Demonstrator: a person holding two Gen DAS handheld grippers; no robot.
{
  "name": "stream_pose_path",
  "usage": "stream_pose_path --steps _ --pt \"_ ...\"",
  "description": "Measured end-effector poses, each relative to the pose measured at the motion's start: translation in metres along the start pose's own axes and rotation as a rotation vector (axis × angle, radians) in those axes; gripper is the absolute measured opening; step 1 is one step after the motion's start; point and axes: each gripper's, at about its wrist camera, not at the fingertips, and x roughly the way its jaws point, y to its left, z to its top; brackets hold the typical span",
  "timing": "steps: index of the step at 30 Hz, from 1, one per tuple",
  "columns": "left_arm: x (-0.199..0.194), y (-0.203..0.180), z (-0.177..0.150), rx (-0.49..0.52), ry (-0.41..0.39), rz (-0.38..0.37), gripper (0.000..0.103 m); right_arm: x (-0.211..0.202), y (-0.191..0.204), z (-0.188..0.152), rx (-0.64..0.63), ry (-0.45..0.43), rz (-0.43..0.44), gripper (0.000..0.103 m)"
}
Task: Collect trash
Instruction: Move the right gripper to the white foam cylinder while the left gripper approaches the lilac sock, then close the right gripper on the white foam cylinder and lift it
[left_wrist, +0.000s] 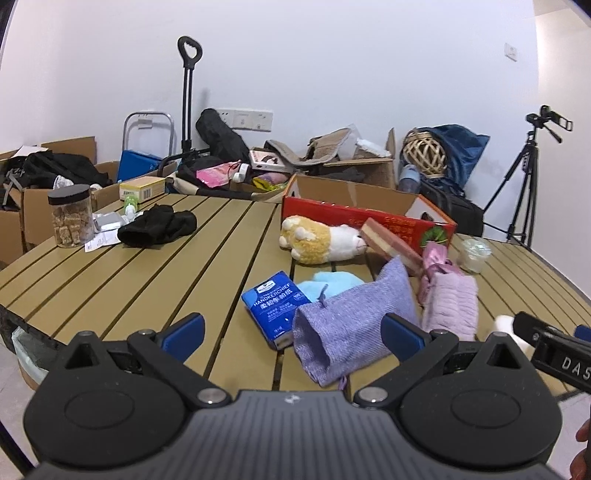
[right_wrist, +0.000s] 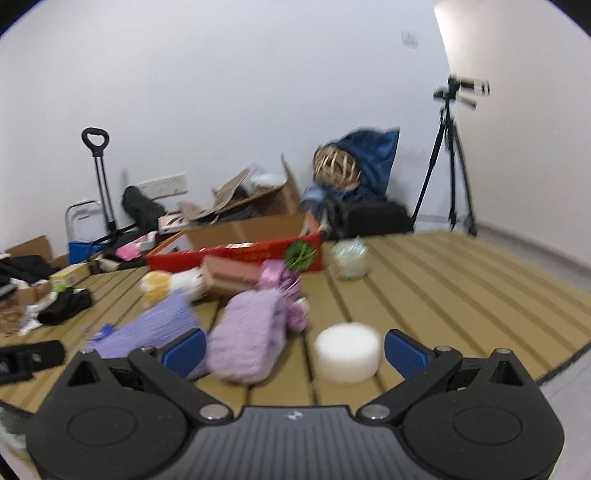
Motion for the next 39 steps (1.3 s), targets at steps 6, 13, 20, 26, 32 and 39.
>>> stream_pose_path --steps 6,13,20,26,32,39 --pt "0.019 -0.008 0.002 -0.012 0.005 0.013 0.103 0.035 -0.015 -0.007 -0.073 -0.01 -0.057 0.103" --pt "0.027 -0.018 -0.002 0.014 0.007 -0.012 0.103 0.073 -0.033 -0.017 -0.041 0.065 -0.056 0.09" --pt "0.033 -0.022 -0.006 0.047 0.005 -0.023 0.103 0.09 -0.032 -0.022 -0.068 0.111 -0.032 0.07" --pt "0.036 -0.022 -0.008 0.061 0.006 -0.034 0.103 0.092 -0.031 -0.023 -0.058 0.117 0.014 0.055" --pt "0.032 -0.025 -0.006 0.072 -0.015 -0.042 0.103 0.077 -0.034 -0.02 -0.043 0.057 0.009 0.053" --pt "0.025 -0.053 -0.003 0.133 -0.042 -0.092 0.103 0.061 -0.052 -0.014 0.004 0.007 -0.017 0.053"
